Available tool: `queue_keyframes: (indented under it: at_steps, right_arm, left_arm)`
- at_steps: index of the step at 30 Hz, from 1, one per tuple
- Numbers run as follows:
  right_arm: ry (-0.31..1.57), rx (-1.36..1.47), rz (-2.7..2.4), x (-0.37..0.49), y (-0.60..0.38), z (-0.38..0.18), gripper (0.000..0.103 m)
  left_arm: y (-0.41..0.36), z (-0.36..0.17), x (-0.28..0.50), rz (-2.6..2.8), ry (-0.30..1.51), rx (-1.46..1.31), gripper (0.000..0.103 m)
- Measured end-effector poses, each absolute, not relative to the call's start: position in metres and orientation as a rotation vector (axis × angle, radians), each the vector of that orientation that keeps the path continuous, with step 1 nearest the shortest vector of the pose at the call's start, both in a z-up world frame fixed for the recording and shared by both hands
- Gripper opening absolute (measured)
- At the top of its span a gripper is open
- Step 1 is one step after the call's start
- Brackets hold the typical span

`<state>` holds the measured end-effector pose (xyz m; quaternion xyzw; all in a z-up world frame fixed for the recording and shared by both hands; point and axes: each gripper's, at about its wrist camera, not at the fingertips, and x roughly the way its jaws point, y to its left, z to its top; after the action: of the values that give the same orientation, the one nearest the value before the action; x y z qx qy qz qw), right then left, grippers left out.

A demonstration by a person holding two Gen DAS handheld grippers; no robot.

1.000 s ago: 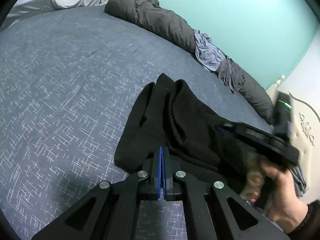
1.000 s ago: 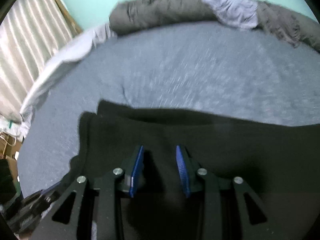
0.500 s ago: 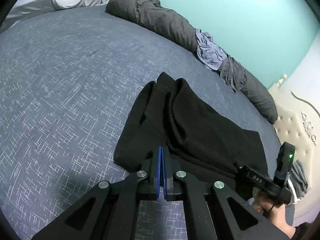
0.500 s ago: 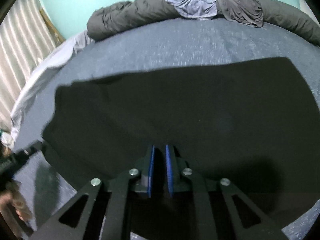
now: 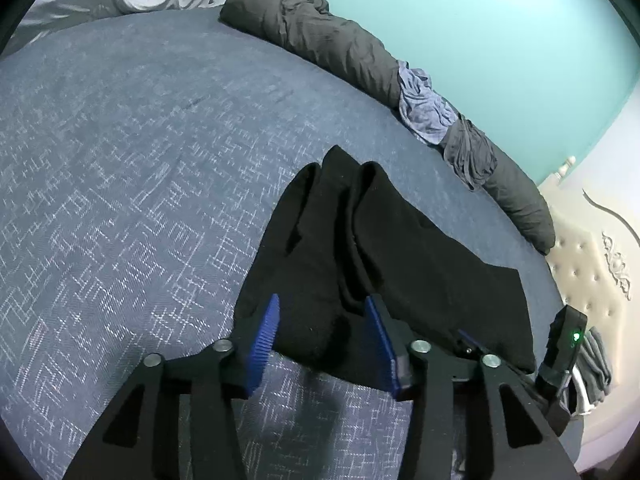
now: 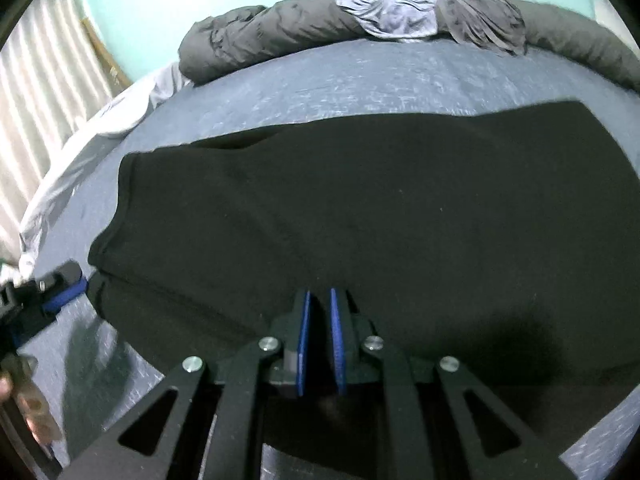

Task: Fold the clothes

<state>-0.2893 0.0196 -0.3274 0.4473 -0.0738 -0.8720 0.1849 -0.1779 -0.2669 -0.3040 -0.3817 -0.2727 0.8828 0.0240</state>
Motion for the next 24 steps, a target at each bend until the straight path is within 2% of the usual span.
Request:
queue_keyframes:
  at_steps: [5,12,14,18,24]
  right_arm:
    - [-0.150,1.280,-2.475,-0.289,0.014,-0.330,0.010]
    - [-0.211,1.347,-2.425,-0.293,0.025,-0.313,0.009]
    - [-0.273,1.356,-2.423,-0.291,0.035,-0.304,0.009]
    - [-0.284,1.312,-2.411,-0.264,0.064,-0.286,0.009]
    - [-0.386,1.334,-2.471,-0.233,0.135,-0.282,0.010]
  left_arm:
    - [-0.263,-0.308,-0.179,2.719,-0.867,-1.202,0.071]
    - [-0.259,-0.313,-0.178,2.713,-0.900,-1.238,0.084]
    - [-0.258,-0.314,-0.178,2.709,-0.908,-1.243,0.084]
    - [-0.258,-0.314,-0.177,2.709,-0.927,-1.245,0.084]
    - [-0.252,-0.314,-0.177,2.686,-0.959,-1.251,0.086]
